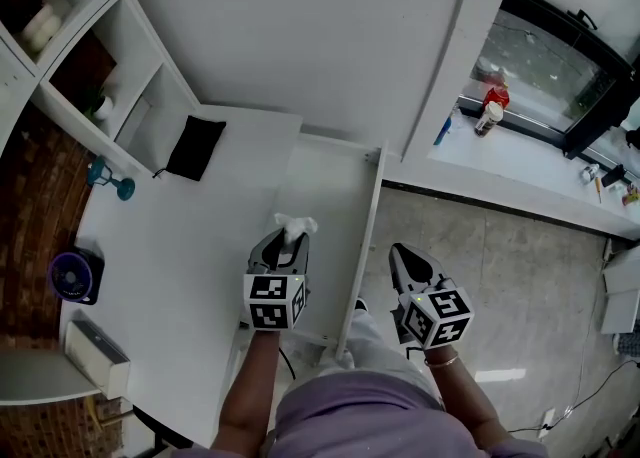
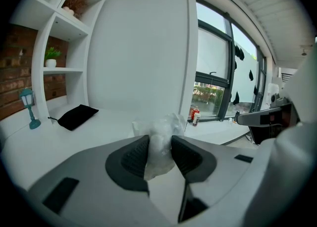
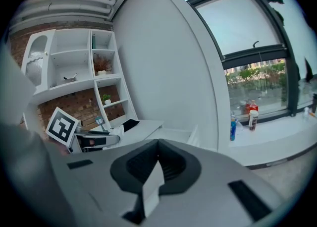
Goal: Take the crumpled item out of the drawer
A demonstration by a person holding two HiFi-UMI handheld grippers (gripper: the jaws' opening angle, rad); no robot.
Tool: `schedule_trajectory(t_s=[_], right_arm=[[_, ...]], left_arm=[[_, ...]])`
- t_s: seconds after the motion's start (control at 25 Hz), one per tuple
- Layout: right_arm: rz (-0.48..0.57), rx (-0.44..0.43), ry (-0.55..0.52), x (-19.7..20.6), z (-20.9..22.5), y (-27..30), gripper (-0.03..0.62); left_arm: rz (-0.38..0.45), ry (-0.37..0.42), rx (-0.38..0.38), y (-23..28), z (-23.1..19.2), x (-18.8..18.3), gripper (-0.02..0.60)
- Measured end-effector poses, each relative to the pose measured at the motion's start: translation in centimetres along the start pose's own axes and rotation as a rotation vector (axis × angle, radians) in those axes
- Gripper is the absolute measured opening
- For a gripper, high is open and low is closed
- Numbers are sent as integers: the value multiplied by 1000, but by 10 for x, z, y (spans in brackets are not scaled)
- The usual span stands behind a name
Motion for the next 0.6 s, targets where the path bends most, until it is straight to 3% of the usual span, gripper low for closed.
schedule_trajectory(t_s=[0.6], right_arm=[[32, 12, -46, -10, -14, -10, 3]], left_arm=[[62, -22, -5, -46, -7, 5, 145]])
Point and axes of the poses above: the fingertips, and each gripper's own axes: y forward along the fingers, z to its right, x out of its underside, the point moved 2 cm from there along -y, backward along the fingers, and after that the axes turned 6 degrees about -x, right-handed, at the moved point
